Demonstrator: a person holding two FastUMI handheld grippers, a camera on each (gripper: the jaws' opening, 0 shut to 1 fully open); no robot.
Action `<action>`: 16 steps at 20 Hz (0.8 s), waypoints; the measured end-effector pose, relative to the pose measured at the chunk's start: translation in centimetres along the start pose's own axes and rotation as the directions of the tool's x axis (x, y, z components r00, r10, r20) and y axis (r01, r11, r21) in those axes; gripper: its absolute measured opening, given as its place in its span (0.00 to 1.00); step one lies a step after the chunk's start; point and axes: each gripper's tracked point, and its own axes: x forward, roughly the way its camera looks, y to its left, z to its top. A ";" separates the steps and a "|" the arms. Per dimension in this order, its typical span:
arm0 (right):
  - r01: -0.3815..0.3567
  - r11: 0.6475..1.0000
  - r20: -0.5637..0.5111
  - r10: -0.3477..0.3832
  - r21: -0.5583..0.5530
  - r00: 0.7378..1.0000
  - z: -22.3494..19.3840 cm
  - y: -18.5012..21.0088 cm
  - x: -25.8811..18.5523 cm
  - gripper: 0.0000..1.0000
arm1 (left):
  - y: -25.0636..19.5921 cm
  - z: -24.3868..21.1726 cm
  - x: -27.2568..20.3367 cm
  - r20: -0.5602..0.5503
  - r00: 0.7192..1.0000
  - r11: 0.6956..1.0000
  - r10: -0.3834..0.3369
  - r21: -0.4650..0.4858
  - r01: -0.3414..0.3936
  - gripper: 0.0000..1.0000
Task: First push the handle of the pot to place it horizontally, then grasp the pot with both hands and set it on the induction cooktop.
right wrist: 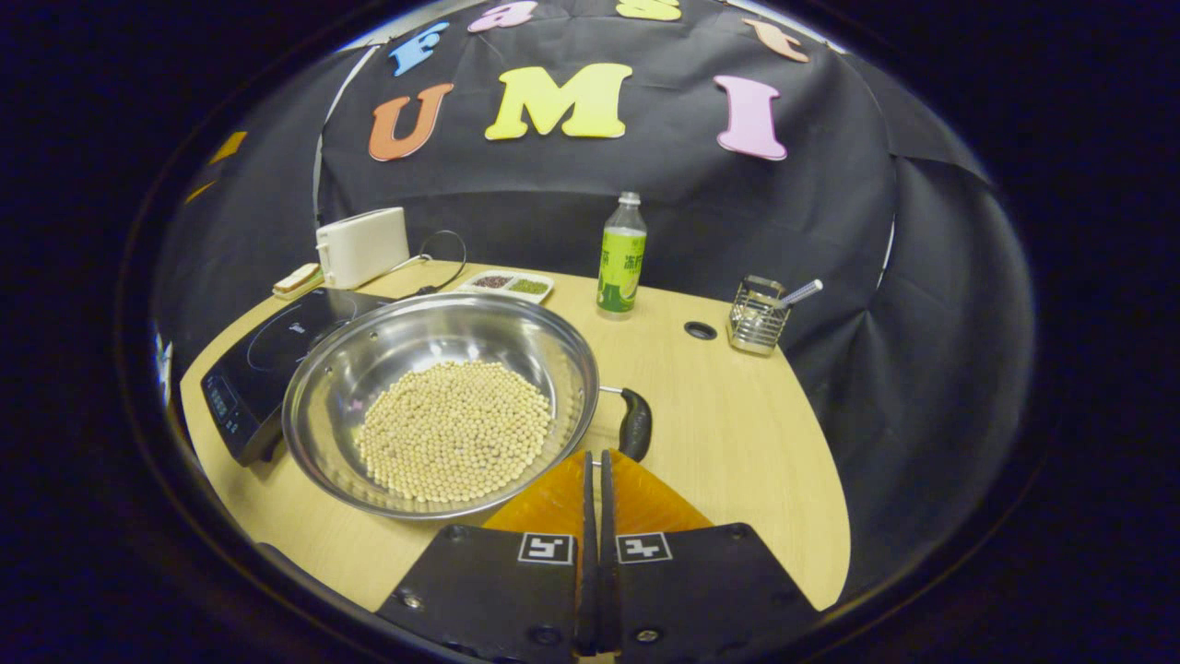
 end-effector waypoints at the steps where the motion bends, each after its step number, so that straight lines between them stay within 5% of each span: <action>1: 0.011 1.000 0.017 -0.011 -0.008 1.000 0.5 -0.3 -0.3 0.01 | -0.3 -0.7 0.5 -0.019 1.000 1.000 -0.004 0.000 0.004 0.96; 9: -0.010 0.993 0.079 0.001 0.118 0.997 2.7 -0.4 0.2 0.19 | -1.6 -7.4 3.8 -0.159 0.986 0.999 -0.043 -0.006 0.043 0.96; 12: -0.004 0.988 0.075 -0.008 0.154 0.997 2.8 -0.3 1.4 0.75 | -1.3 -11.7 4.8 -0.265 0.964 0.999 -0.039 -0.016 0.036 0.96; 16: -0.004 0.983 0.053 -0.006 0.182 0.999 2.6 0.5 3.4 0.85 | -2.0 -17.3 5.9 -0.397 0.916 0.998 -0.063 -0.042 0.050 0.96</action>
